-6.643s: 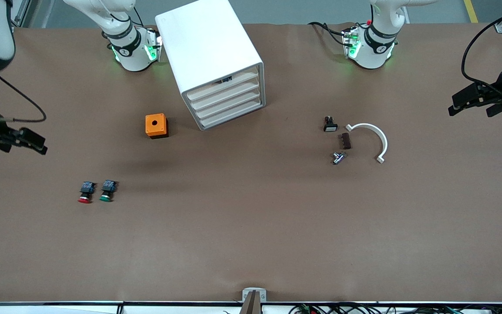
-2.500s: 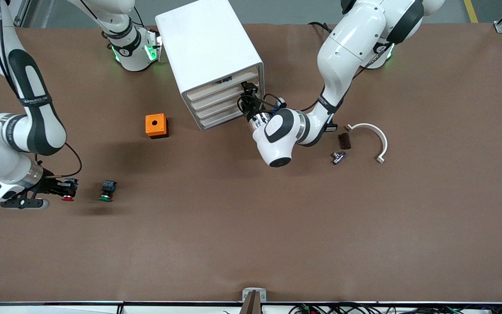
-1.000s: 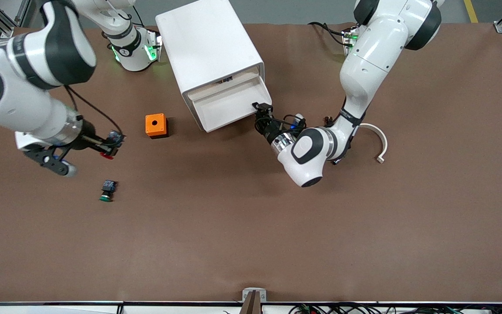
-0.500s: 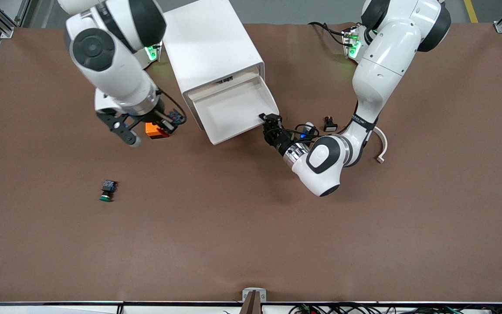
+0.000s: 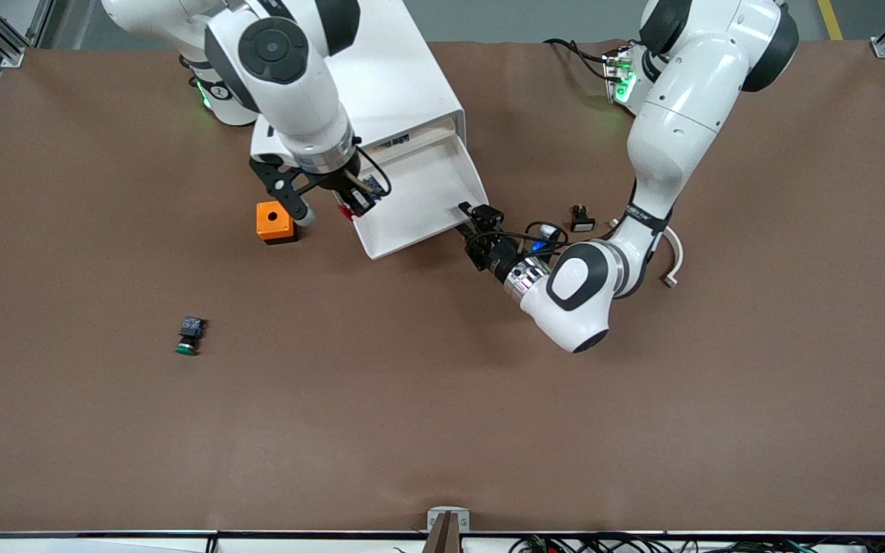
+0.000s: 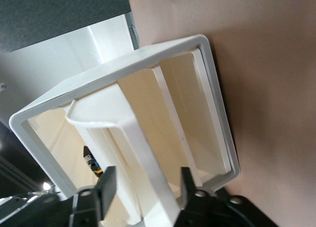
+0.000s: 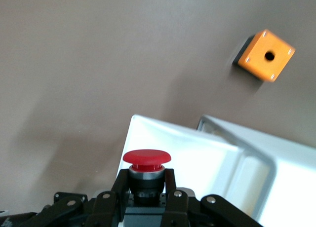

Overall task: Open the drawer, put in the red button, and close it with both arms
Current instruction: 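Lower the red button into the open drawer and open the right gripper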

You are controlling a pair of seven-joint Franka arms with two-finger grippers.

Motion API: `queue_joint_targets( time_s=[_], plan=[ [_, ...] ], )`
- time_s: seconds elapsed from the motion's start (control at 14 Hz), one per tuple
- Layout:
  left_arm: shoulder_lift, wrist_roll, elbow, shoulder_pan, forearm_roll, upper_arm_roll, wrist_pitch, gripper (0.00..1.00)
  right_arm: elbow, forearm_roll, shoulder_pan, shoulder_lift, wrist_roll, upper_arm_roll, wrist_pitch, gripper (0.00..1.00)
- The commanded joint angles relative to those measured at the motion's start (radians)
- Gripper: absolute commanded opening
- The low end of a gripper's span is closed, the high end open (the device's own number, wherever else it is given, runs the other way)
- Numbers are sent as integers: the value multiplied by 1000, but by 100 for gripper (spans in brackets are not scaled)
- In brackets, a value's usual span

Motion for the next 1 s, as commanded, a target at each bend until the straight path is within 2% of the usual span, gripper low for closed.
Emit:
queue_joint_targets(
  time_s=[0.0, 0.14, 0.29, 0.5, 0.64, 0.71, 0.86, 0.93],
  plan=[
    [-11, 92, 39, 5, -5, 0, 0, 100, -69, -5, 62, 9, 104, -13, 103, 0],
    [-19, 206, 83, 3, 21, 17, 0, 100, -77, -28, 101, 56, 178, -15, 157, 0],
    [-25, 358, 113, 0, 80, 37, 2, 100, -77, -94, 138, 104, 271, -14, 195, 0],
    [-45, 524, 136, -8, 180, 41, 8, 100, -76, -106, 158, 147, 351, -13, 249, 0],
    [-94, 642, 137, -6, 255, 43, 65, 100, -73, -106, 161, 166, 383, -13, 262, 3],
    [-117, 700, 137, -9, 321, 43, 101, 100, -71, -106, 163, 169, 393, -13, 263, 18],
    [-146, 767, 136, -11, 442, 32, 186, 100, -70, -106, 161, 169, 397, -15, 254, 69],
    [-151, 784, 136, -14, 484, 31, 219, 100, -67, -106, 158, 167, 399, -15, 251, 100]
  ],
)
